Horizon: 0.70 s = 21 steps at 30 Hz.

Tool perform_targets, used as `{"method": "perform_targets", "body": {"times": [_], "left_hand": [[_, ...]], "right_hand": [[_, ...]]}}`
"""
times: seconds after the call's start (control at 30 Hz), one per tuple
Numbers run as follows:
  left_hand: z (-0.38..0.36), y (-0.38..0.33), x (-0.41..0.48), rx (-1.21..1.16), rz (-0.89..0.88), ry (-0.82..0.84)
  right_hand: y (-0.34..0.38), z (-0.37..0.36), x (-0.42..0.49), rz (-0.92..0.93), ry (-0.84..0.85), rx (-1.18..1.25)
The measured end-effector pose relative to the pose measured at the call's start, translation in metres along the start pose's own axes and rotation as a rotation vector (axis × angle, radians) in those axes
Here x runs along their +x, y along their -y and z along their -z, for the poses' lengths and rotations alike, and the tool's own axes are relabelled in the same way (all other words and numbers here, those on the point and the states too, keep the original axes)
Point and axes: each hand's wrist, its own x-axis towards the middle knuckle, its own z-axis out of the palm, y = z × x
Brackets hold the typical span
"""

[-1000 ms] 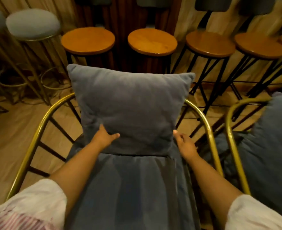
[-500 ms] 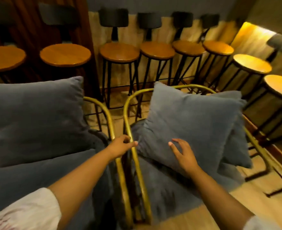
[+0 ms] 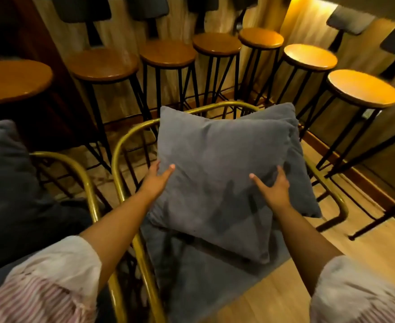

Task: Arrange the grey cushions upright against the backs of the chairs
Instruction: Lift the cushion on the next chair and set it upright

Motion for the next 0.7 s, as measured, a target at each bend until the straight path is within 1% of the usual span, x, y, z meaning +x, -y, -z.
{"method": "perform_targets", "body": {"times": [0.17,0.27,0.37,0.5,0.57,0.7], "left_hand": [[-0.002,0.007,0.078,-0.053,0.040,-0.039],[-0.010,0.031,0.121,-0.083,0.074,-0.058],[-0.022,0.042,0.141,-0.064,0.148,-0.063],[-0.032,0.056,0.164,-0.085,0.182,-0.075],[-0.032,0.062,0.168,-0.104,0.209,-0.043],[-0.027,0.069,0.159,-0.110,0.218,-0.034]], "right_hand": [[-0.003,-0.015,0.039,0.068,-0.084,0.009],[-0.029,-0.026,0.058,0.070,-0.120,0.054],[-0.046,-0.032,0.069,0.075,-0.157,0.098],[-0.063,-0.037,0.077,0.074,-0.170,0.148],[-0.066,-0.040,0.075,0.055,-0.172,0.179],[-0.076,-0.036,0.062,0.014,-0.072,0.192]]}}
